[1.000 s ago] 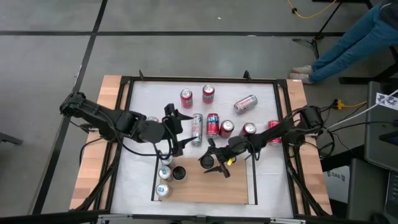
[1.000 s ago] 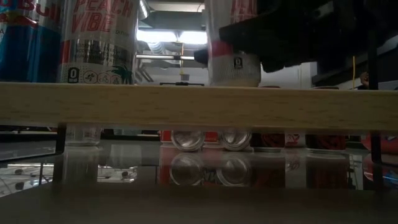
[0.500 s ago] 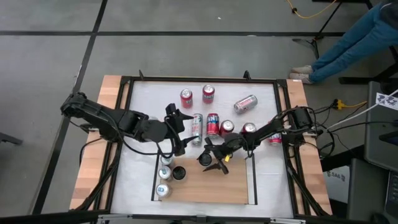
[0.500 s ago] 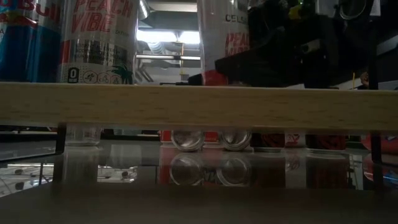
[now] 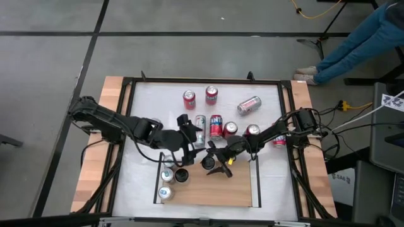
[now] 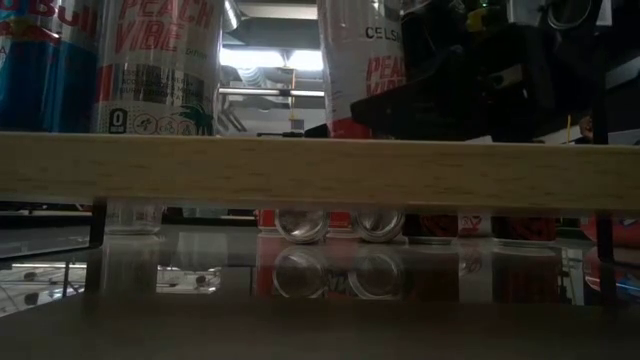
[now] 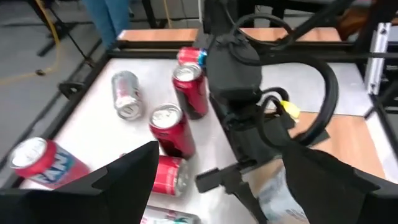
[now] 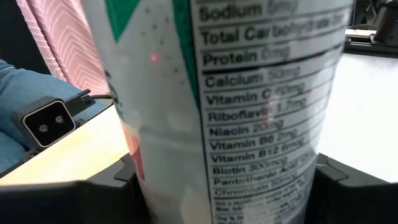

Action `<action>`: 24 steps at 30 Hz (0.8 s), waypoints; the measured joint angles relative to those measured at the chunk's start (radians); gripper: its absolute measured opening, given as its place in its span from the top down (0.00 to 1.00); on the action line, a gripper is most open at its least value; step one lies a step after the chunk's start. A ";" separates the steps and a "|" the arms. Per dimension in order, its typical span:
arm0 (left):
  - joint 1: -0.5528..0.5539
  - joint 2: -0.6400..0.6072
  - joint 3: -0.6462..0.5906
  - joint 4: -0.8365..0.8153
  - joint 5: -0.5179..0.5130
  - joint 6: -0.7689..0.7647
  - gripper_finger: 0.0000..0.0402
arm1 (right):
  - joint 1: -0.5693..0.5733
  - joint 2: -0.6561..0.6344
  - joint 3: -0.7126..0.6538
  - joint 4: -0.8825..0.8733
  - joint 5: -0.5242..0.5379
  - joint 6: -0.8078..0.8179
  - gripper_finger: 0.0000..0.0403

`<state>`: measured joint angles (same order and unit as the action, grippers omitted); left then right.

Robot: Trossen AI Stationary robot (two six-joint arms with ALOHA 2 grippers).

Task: Place canned beverage on shelf
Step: Put the bottom left white soda can on the shelf aligned with the other white soda can

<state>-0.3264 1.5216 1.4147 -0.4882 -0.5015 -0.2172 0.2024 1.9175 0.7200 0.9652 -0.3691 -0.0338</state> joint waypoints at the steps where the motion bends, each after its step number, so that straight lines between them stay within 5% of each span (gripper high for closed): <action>1: 0.000 0.001 0.000 0.001 0.007 -0.013 0.17 | 0.000 -0.001 0.000 -0.007 0.000 0.000 0.38; 11: -0.027 0.005 0.000 0.001 0.074 -0.146 0.17 | 0.001 -0.002 0.002 -0.024 0.026 0.002 0.38; 24: -0.112 0.047 0.000 0.014 0.040 -0.249 0.17 | 0.000 -0.002 0.000 -0.027 0.054 0.002 0.38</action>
<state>-0.4382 1.5686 1.4151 -0.4738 -0.4616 -0.4664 0.2024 1.9152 0.7204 0.9386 -0.3153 -0.0318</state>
